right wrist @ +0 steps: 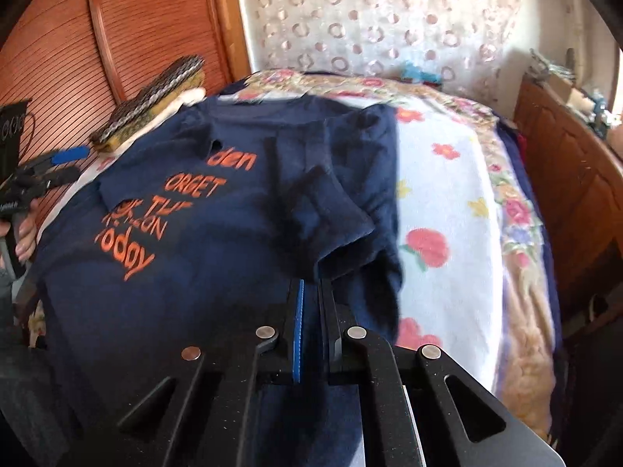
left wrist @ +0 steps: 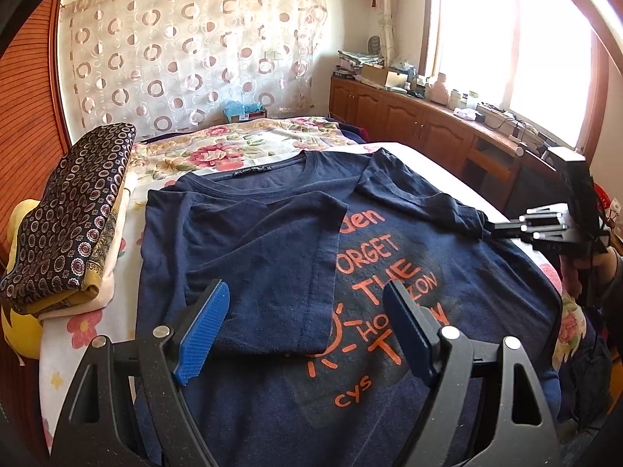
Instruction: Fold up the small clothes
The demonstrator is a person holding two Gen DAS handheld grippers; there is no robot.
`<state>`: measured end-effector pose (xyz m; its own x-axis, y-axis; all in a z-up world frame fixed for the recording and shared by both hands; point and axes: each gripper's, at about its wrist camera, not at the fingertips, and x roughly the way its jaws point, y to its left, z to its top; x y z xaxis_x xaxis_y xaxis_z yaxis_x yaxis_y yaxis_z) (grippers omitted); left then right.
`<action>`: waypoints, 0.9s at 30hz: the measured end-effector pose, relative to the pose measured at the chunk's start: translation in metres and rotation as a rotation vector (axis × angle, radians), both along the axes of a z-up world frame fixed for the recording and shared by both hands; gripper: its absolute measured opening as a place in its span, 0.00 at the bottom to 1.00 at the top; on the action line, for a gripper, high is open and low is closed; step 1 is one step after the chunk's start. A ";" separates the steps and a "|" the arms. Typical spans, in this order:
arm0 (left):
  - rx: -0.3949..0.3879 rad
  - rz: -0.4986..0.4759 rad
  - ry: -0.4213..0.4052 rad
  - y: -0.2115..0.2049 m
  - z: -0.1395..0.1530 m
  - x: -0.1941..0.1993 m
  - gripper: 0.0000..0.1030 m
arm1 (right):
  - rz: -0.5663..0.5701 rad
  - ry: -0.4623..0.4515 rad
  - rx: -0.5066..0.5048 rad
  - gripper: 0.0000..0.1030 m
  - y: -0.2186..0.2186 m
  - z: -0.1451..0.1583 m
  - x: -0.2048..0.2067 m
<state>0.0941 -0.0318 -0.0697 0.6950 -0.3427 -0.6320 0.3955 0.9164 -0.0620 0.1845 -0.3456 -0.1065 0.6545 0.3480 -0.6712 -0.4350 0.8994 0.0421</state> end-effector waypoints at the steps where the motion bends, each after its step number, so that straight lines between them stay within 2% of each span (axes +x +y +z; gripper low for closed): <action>1: 0.001 0.000 -0.001 -0.001 0.000 0.000 0.80 | -0.012 -0.008 0.012 0.08 -0.001 0.003 0.002; 4: 0.003 -0.005 -0.006 -0.003 0.002 -0.002 0.80 | -0.072 -0.020 0.017 0.29 -0.002 0.007 0.013; 7: -0.001 -0.011 -0.006 -0.005 0.003 -0.003 0.80 | -0.091 0.004 0.046 0.29 0.001 0.003 0.029; 12: 0.015 -0.030 -0.011 -0.015 0.004 -0.003 0.80 | -0.106 0.054 0.005 0.29 0.015 -0.010 0.050; 13: 0.016 -0.033 -0.013 -0.016 0.003 -0.004 0.80 | -0.100 0.048 0.006 0.23 0.014 -0.009 0.054; 14: 0.016 -0.035 -0.013 -0.017 0.003 -0.005 0.80 | -0.093 0.035 0.004 0.10 0.016 -0.007 0.054; 15: 0.016 -0.037 -0.011 -0.018 0.002 -0.005 0.80 | -0.097 0.018 -0.006 0.07 0.020 -0.004 0.053; 22: 0.004 -0.024 0.007 -0.013 -0.004 -0.003 0.80 | -0.035 -0.023 0.007 0.04 0.026 -0.001 0.039; 27: 0.003 -0.015 0.004 -0.012 -0.003 -0.005 0.80 | 0.066 -0.029 0.009 0.04 0.042 -0.003 0.013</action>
<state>0.0890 -0.0434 -0.0732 0.6870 -0.3513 -0.6361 0.4091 0.9104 -0.0610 0.1972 -0.3035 -0.1094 0.6493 0.3973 -0.6485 -0.4947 0.8683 0.0366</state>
